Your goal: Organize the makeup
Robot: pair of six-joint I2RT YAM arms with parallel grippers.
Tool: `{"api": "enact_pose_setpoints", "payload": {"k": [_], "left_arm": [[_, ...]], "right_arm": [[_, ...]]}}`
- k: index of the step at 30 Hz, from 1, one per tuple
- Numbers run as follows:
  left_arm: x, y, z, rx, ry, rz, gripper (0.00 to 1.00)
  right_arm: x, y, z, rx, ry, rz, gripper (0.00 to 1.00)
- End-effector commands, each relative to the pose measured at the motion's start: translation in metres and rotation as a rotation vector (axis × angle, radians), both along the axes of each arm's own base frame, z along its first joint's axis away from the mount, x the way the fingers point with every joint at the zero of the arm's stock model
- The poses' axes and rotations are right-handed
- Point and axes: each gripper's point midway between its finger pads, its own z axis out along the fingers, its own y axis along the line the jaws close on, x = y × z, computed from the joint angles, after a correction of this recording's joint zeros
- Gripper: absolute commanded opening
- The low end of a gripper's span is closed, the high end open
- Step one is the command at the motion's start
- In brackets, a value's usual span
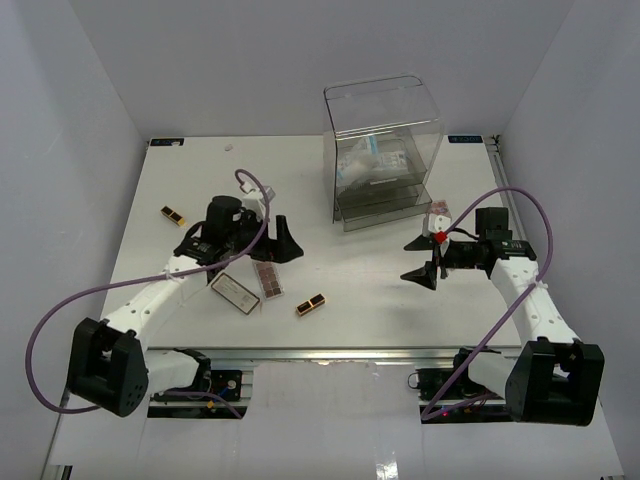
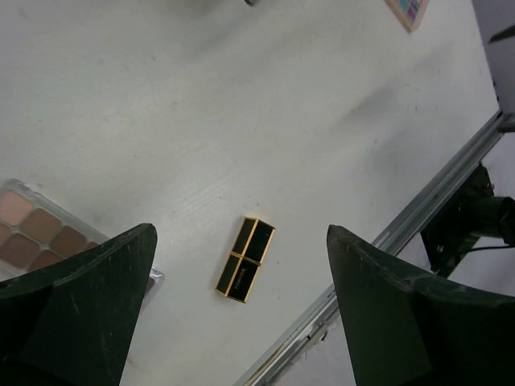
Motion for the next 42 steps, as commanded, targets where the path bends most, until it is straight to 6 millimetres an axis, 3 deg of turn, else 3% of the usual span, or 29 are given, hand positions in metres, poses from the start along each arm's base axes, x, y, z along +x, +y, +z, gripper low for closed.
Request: {"api": "enact_pose_setpoints", "payload": {"k": [1, 4, 8, 12, 21, 29, 42], "left_arm": [[-0.028, -0.025, -0.023, 0.145, 0.041, -0.035, 0.96], [-0.047, -0.045, -0.039, 0.231, 0.045, -0.077, 0.96], [-0.054, -0.061, -0.057, 0.358, 0.020, -0.096, 0.93], [-0.049, -0.059, -0.083, 0.517, -0.007, -0.070, 0.89], [-0.051, -0.065, -0.110, 0.648, -0.027, -0.103, 0.70], [-0.050, -0.072, -0.117, 0.701, -0.035, -0.137, 0.51], [-0.058, -0.070, -0.120, 0.732, -0.018, -0.189, 0.52]], "right_arm": [[-0.004, 0.001, 0.008, -0.001, 0.050, -0.008, 0.76], [-0.007, 0.002, 0.017, 0.014, 0.078, -0.032, 0.76], [-0.015, 0.004, 0.027, 0.048, 0.088, -0.035, 0.76], [-0.014, 0.000, 0.025, 0.033, 0.063, -0.061, 0.76], [-0.013, -0.006, 0.025, 0.054, 0.071, -0.086, 0.77], [-0.013, -0.008, 0.025, 0.066, 0.073, -0.093, 0.76], [-0.013, -0.009, 0.024, 0.071, 0.076, -0.093, 0.76]]}}
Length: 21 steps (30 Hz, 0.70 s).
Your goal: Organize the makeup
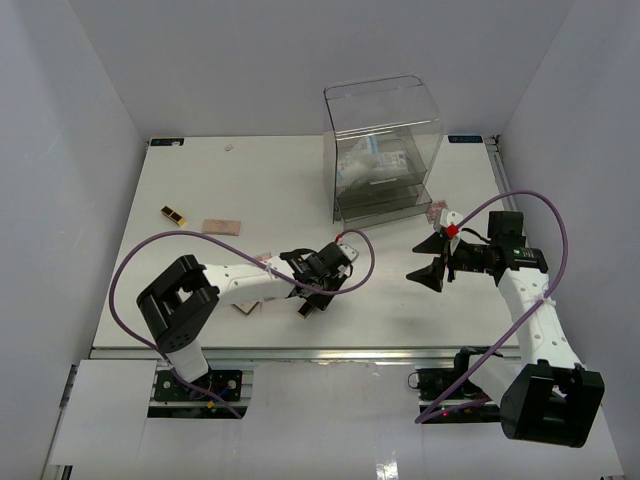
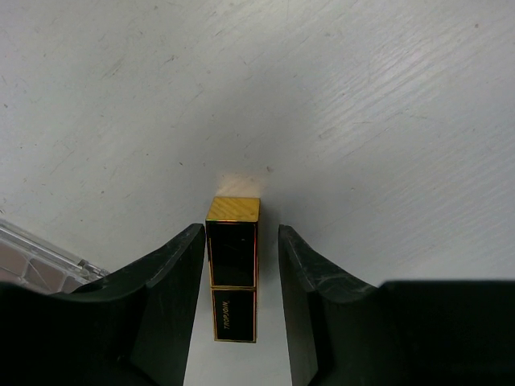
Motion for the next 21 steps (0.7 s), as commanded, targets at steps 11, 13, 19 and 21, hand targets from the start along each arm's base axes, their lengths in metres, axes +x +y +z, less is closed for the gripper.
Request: {"api": "enact_pose_setpoints", "payload": {"k": [11, 13, 19, 21], "left_arm": [[0.004, 0.000, 0.009, 0.014, -0.027, -0.005, 0.43], [0.005, 0.002, 0.009, 0.022, -0.033, 0.003, 0.36], [0.015, -0.009, 0.032, -0.010, -0.104, 0.003, 0.17], [0.021, -0.018, 0.049, -0.022, -0.161, -0.024, 0.15]], "right_arm": [[-0.001, 0.001, 0.005, 0.029, -0.021, 0.013, 0.76], [-0.001, 0.001, 0.006, 0.028, -0.022, 0.012, 0.76], [0.000, -0.001, 0.007, 0.017, -0.034, 0.003, 0.76], [0.002, -0.003, 0.008, 0.007, -0.046, -0.008, 0.76]]}}
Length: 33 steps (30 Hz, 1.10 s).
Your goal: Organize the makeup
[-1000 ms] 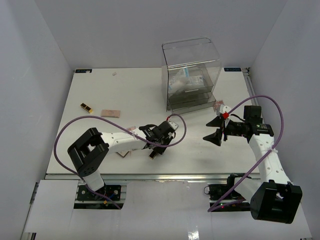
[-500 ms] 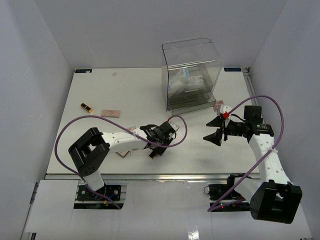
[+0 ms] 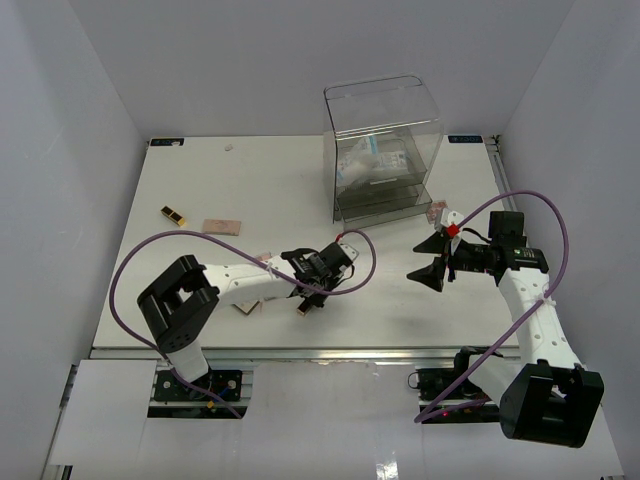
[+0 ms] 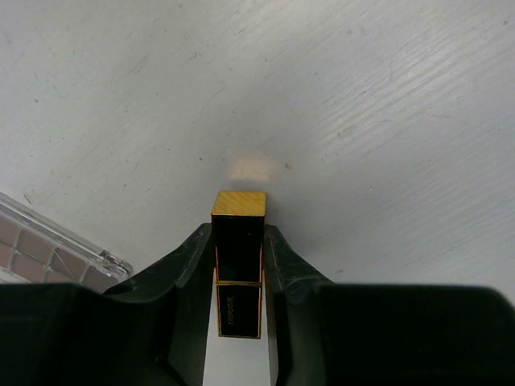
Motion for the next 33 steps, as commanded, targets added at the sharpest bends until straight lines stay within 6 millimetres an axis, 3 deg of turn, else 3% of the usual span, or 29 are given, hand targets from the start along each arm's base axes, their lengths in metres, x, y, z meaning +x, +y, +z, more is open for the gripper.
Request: {"api": "enact_pose_setpoints", "payload": {"k": [1, 6, 13, 22, 29, 33], "left_arm": [[0.022, -0.031, 0.058, -0.070, -0.171, -0.048, 0.14], [0.049, -0.076, 0.118, -0.098, -0.354, -0.222, 0.10], [0.095, -0.129, 0.170, -0.059, -0.594, -0.412, 0.09], [0.153, -0.180, 0.197, 0.002, -0.801, -0.483, 0.09], [0.190, -0.195, 0.203, 0.011, -0.870, -0.488, 0.11], [0.209, -0.201, 0.193, 0.023, -0.877, -0.485, 0.12]], "right_arm": [[0.002, -0.003, 0.008, -0.002, -0.051, -0.008, 0.76], [0.007, -0.010, 0.008, -0.020, -0.052, -0.044, 0.75], [0.010, -0.018, 0.012, -0.016, -0.068, -0.080, 0.75], [0.010, -0.021, 0.014, -0.011, -0.078, -0.089, 0.75], [0.009, -0.021, 0.013, -0.005, -0.074, -0.091, 0.75], [0.009, -0.022, 0.013, 0.001, -0.072, -0.091, 0.75]]}}
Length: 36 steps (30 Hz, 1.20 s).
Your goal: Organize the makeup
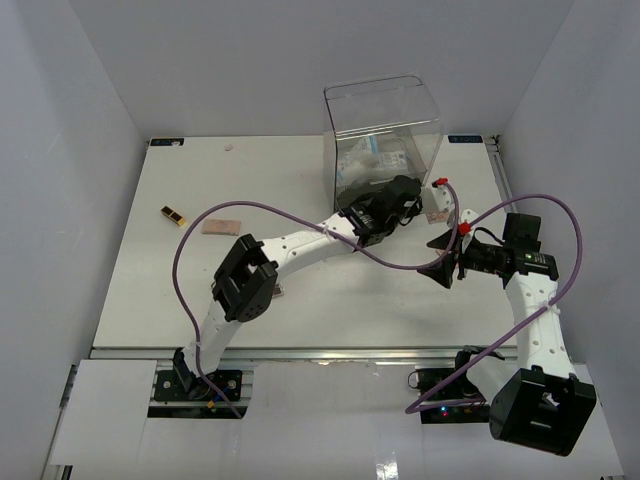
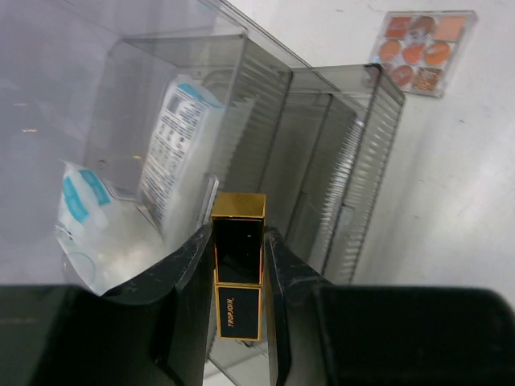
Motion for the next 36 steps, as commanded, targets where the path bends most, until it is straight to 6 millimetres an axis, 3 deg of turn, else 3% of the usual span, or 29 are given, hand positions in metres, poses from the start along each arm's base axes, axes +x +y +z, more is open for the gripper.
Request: {"api": "enact_pose_setpoints", "payload": {"k": [1, 8, 16, 20, 23, 27, 32, 33, 36], "left_arm": [[0.026, -0.004, 0.022, -0.027, -0.068, 0.003, 0.13], [0.043, 0.001, -0.002, -0.021, -0.039, 0.021, 0.23], [0.047, 0.005, -0.015, -0.020, -0.015, 0.039, 0.55], [0.038, 0.005, 0.000, -0.071, 0.014, 0.021, 0.66], [0.027, 0.005, 0.013, -0.128, 0.045, 0.015, 0.68], [-0.003, 0.015, 0.037, -0.239, 0.128, -0.017, 0.67], [-0.053, 0.073, 0.065, -0.443, 0.256, 0.002, 0.66], [-0.059, 0.083, 0.067, -0.509, 0.301, 0.023, 0.66], [-0.060, 0.141, 0.071, -0.648, 0.369, 0.092, 0.65]], "right_arm": [[-0.002, 0.003, 0.009, 0.020, -0.040, 0.023, 0.75], [-0.002, 0.002, 0.008, 0.025, -0.036, 0.019, 0.75], [-0.002, 0.003, 0.009, 0.029, -0.037, 0.020, 0.76], [-0.002, 0.002, 0.008, 0.031, -0.034, 0.019, 0.76], [-0.002, 0.002, 0.008, 0.031, -0.034, 0.018, 0.76], [-0.002, 0.001, 0.007, 0.029, -0.032, 0.017, 0.76], [-0.004, 0.003, 0.008, 0.037, -0.036, 0.031, 0.76], [-0.005, 0.003, 0.008, 0.038, -0.038, 0.034, 0.76], [-0.006, 0.004, 0.007, 0.046, -0.025, 0.042, 0.76]]}}
